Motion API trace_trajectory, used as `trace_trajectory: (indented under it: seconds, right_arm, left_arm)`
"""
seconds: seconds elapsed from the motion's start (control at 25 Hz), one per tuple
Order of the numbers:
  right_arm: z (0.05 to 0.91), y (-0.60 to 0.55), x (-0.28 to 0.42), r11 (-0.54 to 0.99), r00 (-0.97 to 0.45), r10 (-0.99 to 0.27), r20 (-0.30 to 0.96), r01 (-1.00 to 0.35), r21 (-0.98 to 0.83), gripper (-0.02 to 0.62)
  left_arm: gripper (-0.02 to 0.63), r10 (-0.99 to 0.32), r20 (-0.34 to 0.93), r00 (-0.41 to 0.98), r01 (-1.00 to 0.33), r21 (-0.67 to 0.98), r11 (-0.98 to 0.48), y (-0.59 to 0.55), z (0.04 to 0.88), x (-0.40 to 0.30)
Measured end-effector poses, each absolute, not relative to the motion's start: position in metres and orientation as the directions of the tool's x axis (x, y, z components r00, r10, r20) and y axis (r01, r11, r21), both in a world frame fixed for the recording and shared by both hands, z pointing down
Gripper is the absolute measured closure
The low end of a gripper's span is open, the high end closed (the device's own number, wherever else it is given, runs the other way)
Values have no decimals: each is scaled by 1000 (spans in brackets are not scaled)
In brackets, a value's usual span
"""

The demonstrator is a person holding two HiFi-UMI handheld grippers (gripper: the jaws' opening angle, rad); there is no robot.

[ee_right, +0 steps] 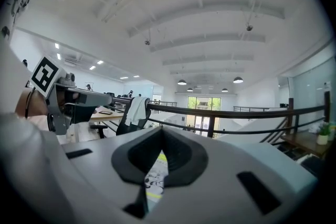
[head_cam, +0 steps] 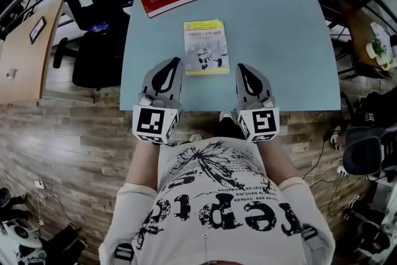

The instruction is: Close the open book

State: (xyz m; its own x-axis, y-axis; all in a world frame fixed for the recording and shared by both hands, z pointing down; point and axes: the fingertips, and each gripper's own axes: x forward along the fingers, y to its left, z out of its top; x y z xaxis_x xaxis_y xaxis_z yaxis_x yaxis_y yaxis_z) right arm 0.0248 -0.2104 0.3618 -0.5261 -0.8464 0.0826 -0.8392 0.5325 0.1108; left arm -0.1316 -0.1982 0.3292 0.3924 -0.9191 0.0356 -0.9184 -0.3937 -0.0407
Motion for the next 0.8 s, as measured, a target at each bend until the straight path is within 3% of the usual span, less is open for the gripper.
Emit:
trace_trajectory:
  seconds: [0.8]
  right_arm:
    - [358,-171,-1,517,-514,-856,52,-853,76,586]
  left_arm:
    - [578,-901,-9,434,-900,-43,-433,-154,317,-152]
